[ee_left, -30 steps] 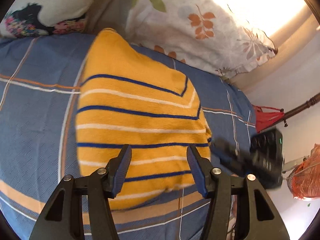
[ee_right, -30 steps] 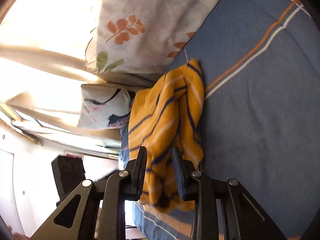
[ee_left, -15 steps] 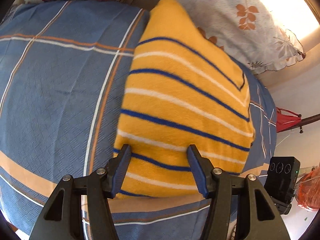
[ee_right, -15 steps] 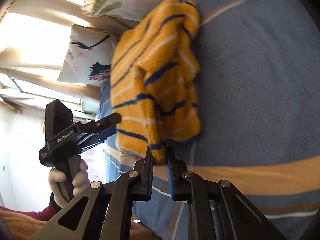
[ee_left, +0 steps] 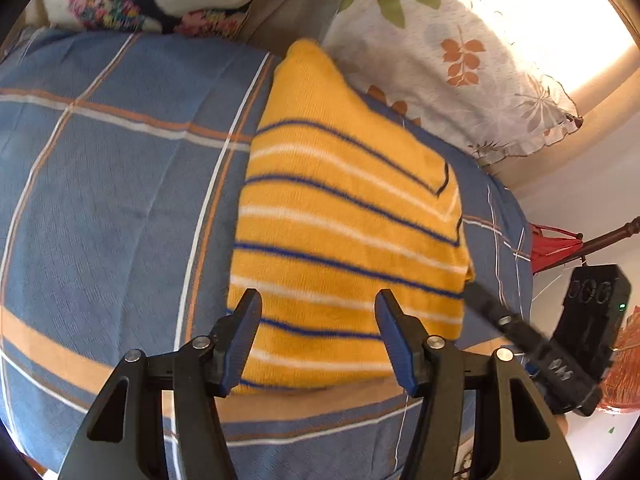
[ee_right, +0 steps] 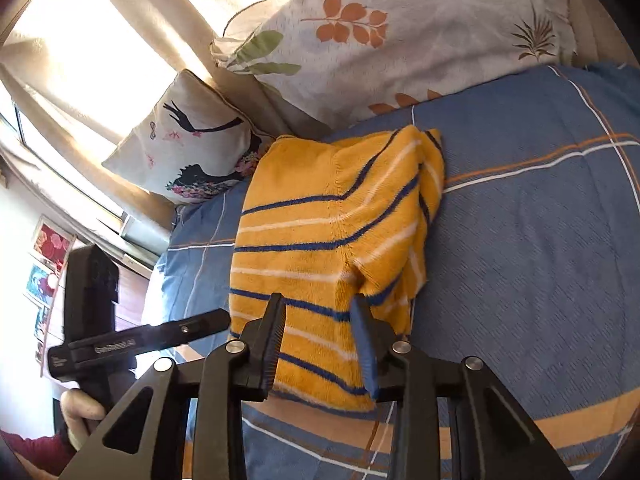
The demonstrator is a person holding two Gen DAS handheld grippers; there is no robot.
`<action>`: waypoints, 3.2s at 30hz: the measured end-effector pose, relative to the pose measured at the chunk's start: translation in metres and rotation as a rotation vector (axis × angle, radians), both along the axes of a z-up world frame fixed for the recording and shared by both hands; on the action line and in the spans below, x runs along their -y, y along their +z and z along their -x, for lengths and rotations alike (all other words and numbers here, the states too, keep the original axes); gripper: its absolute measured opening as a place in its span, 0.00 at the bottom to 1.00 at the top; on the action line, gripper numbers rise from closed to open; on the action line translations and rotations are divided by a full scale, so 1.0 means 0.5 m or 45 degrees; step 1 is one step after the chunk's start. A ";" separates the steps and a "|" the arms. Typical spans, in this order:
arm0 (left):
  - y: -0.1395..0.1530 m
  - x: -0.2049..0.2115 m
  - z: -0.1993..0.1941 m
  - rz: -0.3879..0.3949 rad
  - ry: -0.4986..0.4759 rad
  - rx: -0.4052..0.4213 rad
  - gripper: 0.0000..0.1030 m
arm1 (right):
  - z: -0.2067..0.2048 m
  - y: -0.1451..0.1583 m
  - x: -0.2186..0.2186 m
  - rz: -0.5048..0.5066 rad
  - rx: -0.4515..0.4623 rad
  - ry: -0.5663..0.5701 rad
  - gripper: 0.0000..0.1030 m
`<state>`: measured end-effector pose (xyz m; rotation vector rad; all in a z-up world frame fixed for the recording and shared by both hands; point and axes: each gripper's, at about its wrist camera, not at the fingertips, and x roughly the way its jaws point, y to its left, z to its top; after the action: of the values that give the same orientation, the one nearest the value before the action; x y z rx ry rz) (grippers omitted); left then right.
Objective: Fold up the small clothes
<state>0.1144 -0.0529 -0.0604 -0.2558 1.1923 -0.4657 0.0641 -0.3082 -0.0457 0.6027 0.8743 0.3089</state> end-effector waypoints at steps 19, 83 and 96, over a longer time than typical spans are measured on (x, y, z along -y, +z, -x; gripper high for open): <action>-0.038 0.102 -0.340 -0.369 -0.125 0.188 0.72 | -0.047 -0.078 -0.038 0.143 -0.180 -0.049 0.38; 0.025 0.117 0.261 -0.499 -0.040 0.360 0.71 | 0.173 0.001 0.020 0.335 -0.092 -0.282 0.95; 0.047 0.108 0.300 -0.460 0.018 0.404 0.71 | 0.194 0.001 -0.005 0.395 -0.103 -0.214 0.95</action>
<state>-0.0354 -0.1068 -0.0368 0.1185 0.9414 -0.2590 -0.0328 -0.3057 -0.0452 0.3982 0.9206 -0.0048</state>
